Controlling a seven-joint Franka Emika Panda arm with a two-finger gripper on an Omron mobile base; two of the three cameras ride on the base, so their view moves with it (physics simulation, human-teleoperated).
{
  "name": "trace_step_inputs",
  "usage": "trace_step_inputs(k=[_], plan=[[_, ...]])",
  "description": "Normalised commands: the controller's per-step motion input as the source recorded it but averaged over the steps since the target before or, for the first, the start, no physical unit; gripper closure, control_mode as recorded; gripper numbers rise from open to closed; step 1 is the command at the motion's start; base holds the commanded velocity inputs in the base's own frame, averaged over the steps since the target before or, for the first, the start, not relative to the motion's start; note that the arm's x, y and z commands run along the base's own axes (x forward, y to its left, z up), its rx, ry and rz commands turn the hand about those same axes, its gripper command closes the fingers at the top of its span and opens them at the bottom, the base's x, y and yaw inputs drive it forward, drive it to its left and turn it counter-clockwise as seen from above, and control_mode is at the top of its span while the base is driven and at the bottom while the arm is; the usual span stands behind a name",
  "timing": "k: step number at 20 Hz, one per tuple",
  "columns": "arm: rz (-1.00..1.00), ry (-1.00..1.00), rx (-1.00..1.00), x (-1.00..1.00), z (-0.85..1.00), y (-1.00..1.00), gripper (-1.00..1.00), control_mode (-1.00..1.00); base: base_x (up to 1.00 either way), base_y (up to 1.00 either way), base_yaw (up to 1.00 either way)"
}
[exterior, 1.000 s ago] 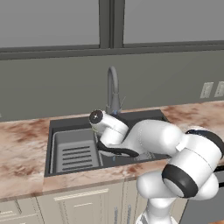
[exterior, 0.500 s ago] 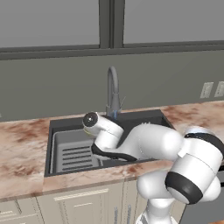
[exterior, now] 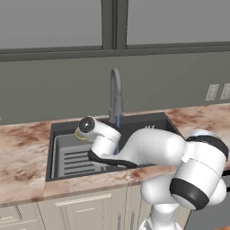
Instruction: Rinse each bowl for a few seconds and place them down in the sink or on the counter.
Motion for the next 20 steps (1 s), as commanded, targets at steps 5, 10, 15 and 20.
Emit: trace_step_inputs(k=[5,10,15,20], plan=[[0.15,0.00,0.00,-0.01,0.11,0.28,1.00,-1.00,0.00,0.00,0.00],[0.14,0.00,0.00,-0.03,0.11,0.30,1.00,-1.00,0.00,0.00,0.00],[0.12,-0.03,0.01,-0.14,0.14,0.22,1.00,-1.00,0.00,0.00,0.00],[0.11,-0.04,0.02,-0.24,0.16,0.12,1.00,-1.00,0.00,0.00,0.00]])
